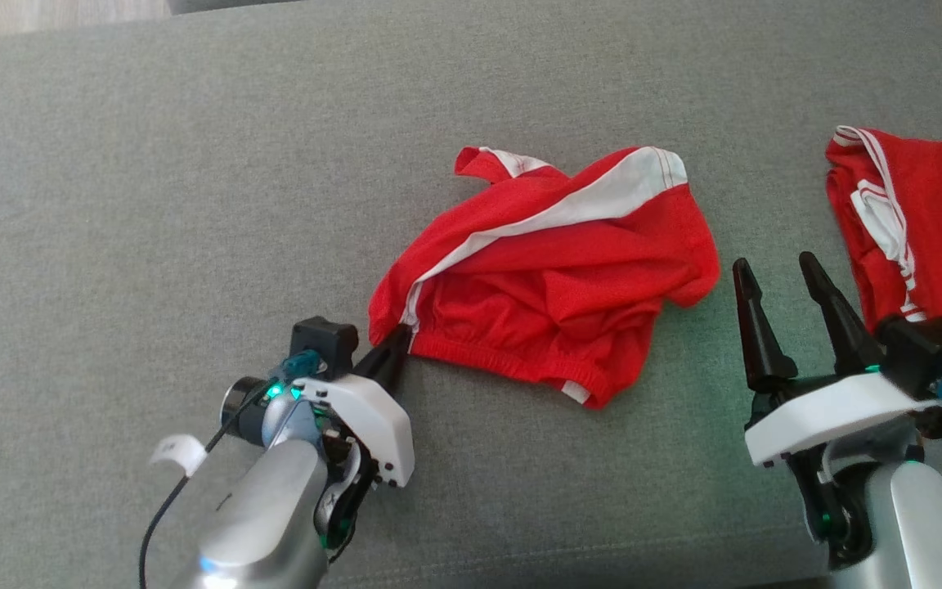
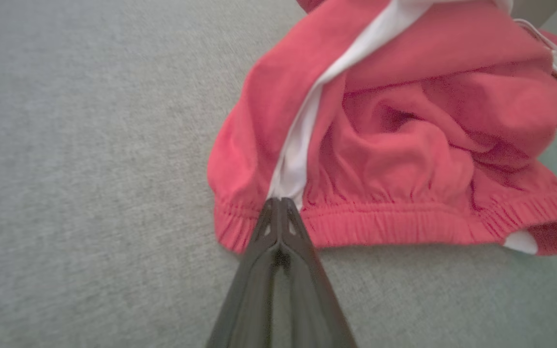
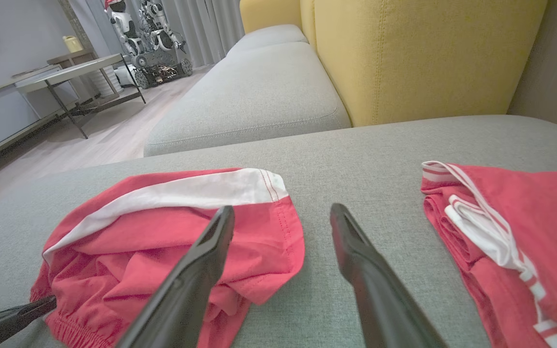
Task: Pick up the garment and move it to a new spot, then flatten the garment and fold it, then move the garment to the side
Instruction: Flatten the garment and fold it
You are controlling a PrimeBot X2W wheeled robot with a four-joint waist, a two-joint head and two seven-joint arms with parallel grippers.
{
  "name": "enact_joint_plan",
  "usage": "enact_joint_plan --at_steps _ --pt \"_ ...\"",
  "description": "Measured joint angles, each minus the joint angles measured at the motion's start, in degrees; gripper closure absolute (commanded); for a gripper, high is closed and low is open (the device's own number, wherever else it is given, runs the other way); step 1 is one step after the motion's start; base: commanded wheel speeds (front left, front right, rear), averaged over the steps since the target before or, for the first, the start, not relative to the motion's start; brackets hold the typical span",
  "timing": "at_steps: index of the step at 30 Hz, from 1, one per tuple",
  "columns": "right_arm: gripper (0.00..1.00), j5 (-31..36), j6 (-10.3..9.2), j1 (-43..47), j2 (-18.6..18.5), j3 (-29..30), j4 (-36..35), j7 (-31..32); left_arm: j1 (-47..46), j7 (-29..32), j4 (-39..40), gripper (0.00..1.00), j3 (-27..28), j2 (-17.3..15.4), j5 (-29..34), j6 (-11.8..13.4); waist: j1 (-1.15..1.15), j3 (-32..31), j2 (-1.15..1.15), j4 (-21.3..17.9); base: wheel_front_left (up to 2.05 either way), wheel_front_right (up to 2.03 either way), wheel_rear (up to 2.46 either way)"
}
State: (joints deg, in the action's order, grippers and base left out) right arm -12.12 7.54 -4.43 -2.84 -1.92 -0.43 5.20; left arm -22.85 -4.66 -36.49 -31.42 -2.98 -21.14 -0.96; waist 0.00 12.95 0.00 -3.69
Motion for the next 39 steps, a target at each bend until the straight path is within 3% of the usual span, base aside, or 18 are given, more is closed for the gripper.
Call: enact_joint_plan --at_steps 8,14,16,27,39 --pt "0.0 -0.48 0.0 0.03 0.01 0.38 0.13 -0.14 0.41 -5.11 3.36 1.0 0.74 -0.53 -0.31 0.11 0.0 -1.0 0.0 0.29 0.0 0.0 0.0" --pt "0.0 -0.48 0.0 0.29 0.03 0.98 0.03 -0.14 2.15 -7.49 11.31 1.0 2.61 -2.23 -0.6 3.23 0.0 -2.41 0.0 0.7 0.0 0.0 0.0" --pt "0.0 -0.44 0.0 0.4 0.04 1.21 0.0 -0.13 3.69 -8.18 14.79 0.0 3.71 -2.89 -0.59 4.82 0.0 -3.11 0.0 0.94 0.0 0.0 0.0" --pt "0.0 0.2 0.0 2.64 0.1 2.13 -1.36 0.67 13.38 -9.55 31.03 0.0 8.88 -8.03 1.59 11.93 0.0 -6.75 0.0 2.68 0.0 0.0 0.0" --pt "0.0 1.07 0.0 5.21 0.16 1.99 -2.61 1.38 22.3 -6.95 35.52 0.0 9.89 -11.21 1.74 14.61 0.0 -9.64 0.0 3.28 0.0 0.0 0.0"
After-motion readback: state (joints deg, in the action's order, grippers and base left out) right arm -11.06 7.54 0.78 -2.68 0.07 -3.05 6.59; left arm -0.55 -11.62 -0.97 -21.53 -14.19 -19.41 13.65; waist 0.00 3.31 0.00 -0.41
